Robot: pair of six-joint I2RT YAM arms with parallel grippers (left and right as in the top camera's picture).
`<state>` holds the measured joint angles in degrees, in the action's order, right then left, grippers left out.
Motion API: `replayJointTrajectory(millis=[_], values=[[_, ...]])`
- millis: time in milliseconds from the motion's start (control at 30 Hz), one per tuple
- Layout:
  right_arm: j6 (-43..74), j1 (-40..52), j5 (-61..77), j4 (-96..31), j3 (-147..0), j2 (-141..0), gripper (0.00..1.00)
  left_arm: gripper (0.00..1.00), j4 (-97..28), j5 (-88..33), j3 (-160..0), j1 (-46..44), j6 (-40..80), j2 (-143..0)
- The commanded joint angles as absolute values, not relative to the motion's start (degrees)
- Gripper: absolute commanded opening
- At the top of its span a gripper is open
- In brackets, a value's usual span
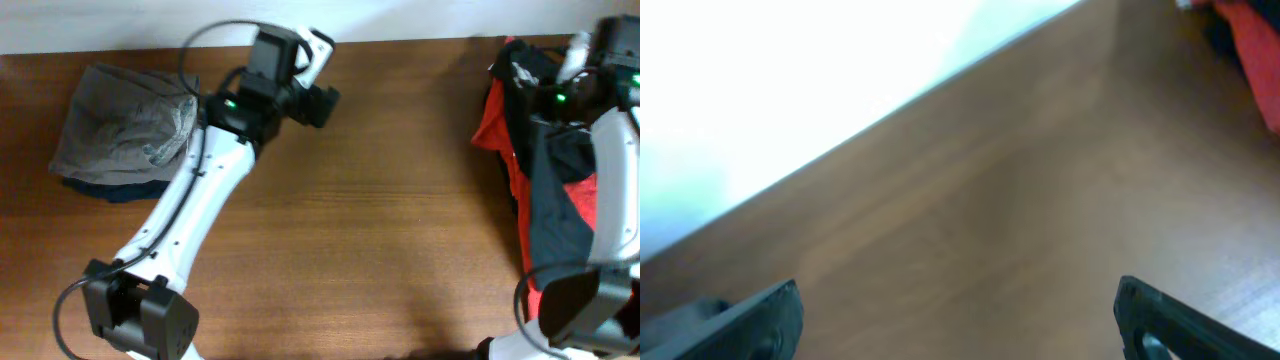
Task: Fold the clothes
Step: 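Grasp the dark green shirt with the right gripper and drop it mid-table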
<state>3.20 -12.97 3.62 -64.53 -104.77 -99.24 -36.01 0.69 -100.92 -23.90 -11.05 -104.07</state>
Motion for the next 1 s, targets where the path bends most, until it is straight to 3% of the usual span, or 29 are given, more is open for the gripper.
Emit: replayJointTrajectory(millis=[0,400,667,700,733,767,867,967], values=[[1.9,-3.5,5.8,-66.8,-110.6,-94.0,0.04,0.99,-38.7,1.3,-106.8,-18.8,-9.6,-103.0],[2.0,23.7,1.9,-65.9,-119.2,-90.2,0.04,0.99,-46.8,-2.1,-108.3,-6.6,-9.6,-99.7],[2.3,24.6,-0.9,-65.7,-119.1,-96.6,0.04,0.99,-50.3,-8.4,-108.3,-3.6,-9.7,-99.4],[2.3,24.1,-1.3,-65.6,-119.1,-98.8,0.10,0.99,-50.7,-8.4,-108.3,-3.6,-9.7,-99.4],[2.3,23.4,-1.7,-65.4,-119.1,-101.1,0.38,0.99,-51.2,-8.4,-108.3,-3.6,-9.7,-99.4],[2.1,22.5,-2.6,-65.5,-119.1,-104.0,0.49,0.99,-51.7,-8.4,-108.3,-3.6,-9.9,-99.4],[2.4,19.8,-2.2,-66.0,-119.1,-108.2,0.60,0.99,-53.6,-8.4,-108.3,-3.6,-9.9,-99.4],[2.4,15.9,4.5,-66.7,-119.2,-108.9,0.61,0.99,-56.2,-8.4,-108.2,-3.6,-9.9,-99.4]])
